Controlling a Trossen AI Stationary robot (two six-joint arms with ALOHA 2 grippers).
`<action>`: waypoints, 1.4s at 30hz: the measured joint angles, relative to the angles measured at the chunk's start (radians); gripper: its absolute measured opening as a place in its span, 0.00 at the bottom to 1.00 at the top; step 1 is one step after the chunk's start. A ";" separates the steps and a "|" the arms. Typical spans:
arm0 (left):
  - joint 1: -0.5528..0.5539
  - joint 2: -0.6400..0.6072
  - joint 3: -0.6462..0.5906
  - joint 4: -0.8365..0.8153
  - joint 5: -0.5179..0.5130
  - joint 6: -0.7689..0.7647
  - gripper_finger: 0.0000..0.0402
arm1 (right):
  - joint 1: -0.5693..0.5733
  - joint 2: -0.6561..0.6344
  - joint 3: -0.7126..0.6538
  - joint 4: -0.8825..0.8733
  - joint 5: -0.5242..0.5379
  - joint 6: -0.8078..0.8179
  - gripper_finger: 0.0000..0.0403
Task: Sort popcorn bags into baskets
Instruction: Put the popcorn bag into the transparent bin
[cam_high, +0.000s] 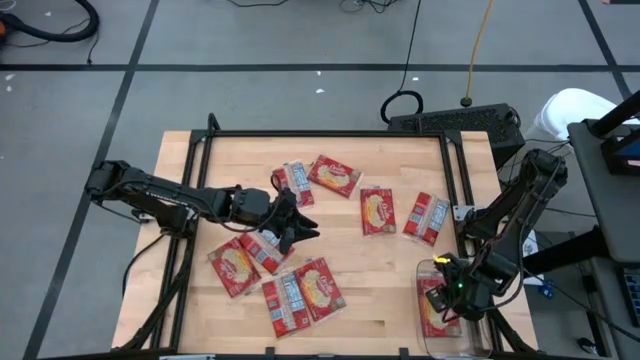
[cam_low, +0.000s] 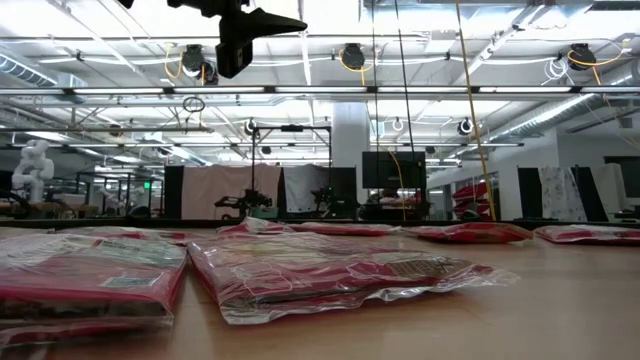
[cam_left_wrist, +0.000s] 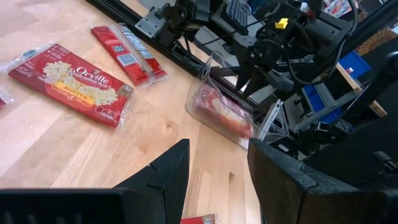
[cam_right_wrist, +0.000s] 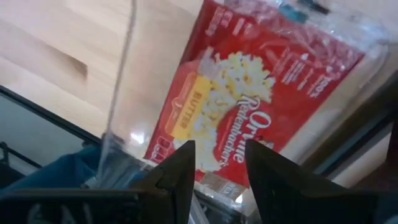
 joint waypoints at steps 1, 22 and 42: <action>0.000 0.000 0.000 0.000 0.000 0.000 0.41 | 0.000 0.000 -0.003 0.004 -0.005 0.000 0.33; -0.046 0.000 0.000 -0.320 0.001 -0.055 0.41 | -0.005 -0.111 0.145 -0.002 0.289 0.004 0.30; -0.146 0.180 0.000 -0.362 -0.021 0.136 0.68 | -0.304 -0.110 0.292 0.146 0.504 -0.460 0.30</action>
